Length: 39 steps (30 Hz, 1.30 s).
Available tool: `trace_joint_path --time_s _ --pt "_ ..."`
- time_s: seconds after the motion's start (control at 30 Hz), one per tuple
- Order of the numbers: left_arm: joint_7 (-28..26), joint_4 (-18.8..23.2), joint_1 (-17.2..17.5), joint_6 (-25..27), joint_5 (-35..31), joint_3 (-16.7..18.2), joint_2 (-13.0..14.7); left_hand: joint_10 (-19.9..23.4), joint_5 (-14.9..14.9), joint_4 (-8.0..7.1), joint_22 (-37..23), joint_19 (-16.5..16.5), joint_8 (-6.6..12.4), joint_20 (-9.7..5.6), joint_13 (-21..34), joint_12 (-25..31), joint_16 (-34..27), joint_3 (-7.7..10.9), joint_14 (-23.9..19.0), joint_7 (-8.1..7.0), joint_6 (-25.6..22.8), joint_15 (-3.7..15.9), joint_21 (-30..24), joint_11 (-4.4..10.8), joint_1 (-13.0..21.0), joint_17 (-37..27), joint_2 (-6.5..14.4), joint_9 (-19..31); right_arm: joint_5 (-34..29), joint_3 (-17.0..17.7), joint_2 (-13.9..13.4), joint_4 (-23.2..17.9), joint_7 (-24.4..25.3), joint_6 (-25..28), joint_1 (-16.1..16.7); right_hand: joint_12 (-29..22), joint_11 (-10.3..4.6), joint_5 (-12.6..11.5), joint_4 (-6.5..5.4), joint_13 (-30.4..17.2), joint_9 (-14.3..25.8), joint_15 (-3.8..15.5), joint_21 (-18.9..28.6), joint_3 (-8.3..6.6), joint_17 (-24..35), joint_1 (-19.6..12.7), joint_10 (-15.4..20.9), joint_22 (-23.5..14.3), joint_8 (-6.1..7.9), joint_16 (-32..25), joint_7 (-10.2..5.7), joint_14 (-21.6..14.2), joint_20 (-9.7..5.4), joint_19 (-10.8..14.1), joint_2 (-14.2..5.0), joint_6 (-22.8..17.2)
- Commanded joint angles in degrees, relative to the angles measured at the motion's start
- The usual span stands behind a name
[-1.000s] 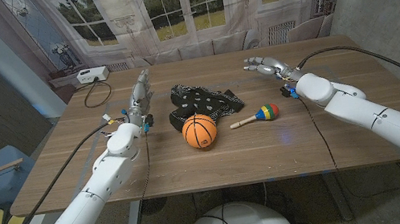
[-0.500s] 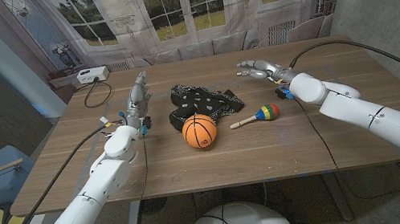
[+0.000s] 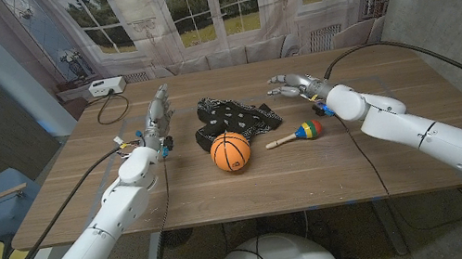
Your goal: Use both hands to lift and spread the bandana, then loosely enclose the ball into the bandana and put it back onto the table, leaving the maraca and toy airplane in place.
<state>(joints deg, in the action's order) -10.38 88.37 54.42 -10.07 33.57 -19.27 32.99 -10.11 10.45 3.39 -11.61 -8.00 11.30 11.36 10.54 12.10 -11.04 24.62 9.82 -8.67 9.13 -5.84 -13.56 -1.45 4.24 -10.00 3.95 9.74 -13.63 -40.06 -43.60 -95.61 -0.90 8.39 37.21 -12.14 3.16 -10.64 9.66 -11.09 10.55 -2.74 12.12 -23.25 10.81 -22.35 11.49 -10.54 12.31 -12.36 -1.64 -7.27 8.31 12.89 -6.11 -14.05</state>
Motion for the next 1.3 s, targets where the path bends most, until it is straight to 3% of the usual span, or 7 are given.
trace_joint_path --time_s 0.03,0.43,1.3 --pt "0.2 0.3 0.3 0.2 0.5 0.3 0.3 0.0 0.3 -0.22 -0.2 0.1 -0.13 0.45 0.1 0.3 0.0 0.00 1.1 0.04 -0.1 -0.43 -0.2 -0.38 -0.7 -0.3 0.2 0.3 -5.3 -2.4 0.1 -2.0 -2.6 2.4 -1.1 -0.3 -0.20 -0.5 -0.06 -0.1 0.1 0.30 0.3 -0.61 0.1 -0.7 0.6 -0.1 0.24 0.0 0.01 -0.2 -0.17 0.5 -0.07 -0.6" --pt "1.0 -0.5 -0.2 0.1 0.8 0.1 0.1 -0.2 0.3 -0.27 -0.2 0.0 -0.30 0.39 0.2 0.2 0.2 -0.01 1.3 0.04 0.0 -0.50 -0.2 -0.37 -0.8 -0.3 0.2 0.3 -7.7 -3.7 0.8 -2.4 -4.3 2.4 -1.4 -0.1 -0.18 -0.3 -0.20 -0.1 0.1 0.47 0.3 -0.39 0.2 -0.7 0.5 -0.1 0.04 0.2 0.01 0.2 -0.16 0.3 0.27 -0.6" --pt "0.7 0.3 1.3 -0.4 1.3 0.9 0.8 -0.2 0.4 -0.37 -0.3 0.0 -0.52 0.36 0.2 0.0 0.3 -0.01 1.4 0.07 0.0 -0.57 -0.1 -0.27 -0.8 -0.4 0.2 0.3 -10.1 -6.5 4.2 0.2 -7.8 1.0 -3.7 0.3 -0.41 0.7 -1.43 -0.2 0.2 0.85 0.0 1.71 0.6 1.5 0.0 -0.1 -0.42 0.4 -0.02 1.2 -0.62 -0.2 2.27 -0.7"
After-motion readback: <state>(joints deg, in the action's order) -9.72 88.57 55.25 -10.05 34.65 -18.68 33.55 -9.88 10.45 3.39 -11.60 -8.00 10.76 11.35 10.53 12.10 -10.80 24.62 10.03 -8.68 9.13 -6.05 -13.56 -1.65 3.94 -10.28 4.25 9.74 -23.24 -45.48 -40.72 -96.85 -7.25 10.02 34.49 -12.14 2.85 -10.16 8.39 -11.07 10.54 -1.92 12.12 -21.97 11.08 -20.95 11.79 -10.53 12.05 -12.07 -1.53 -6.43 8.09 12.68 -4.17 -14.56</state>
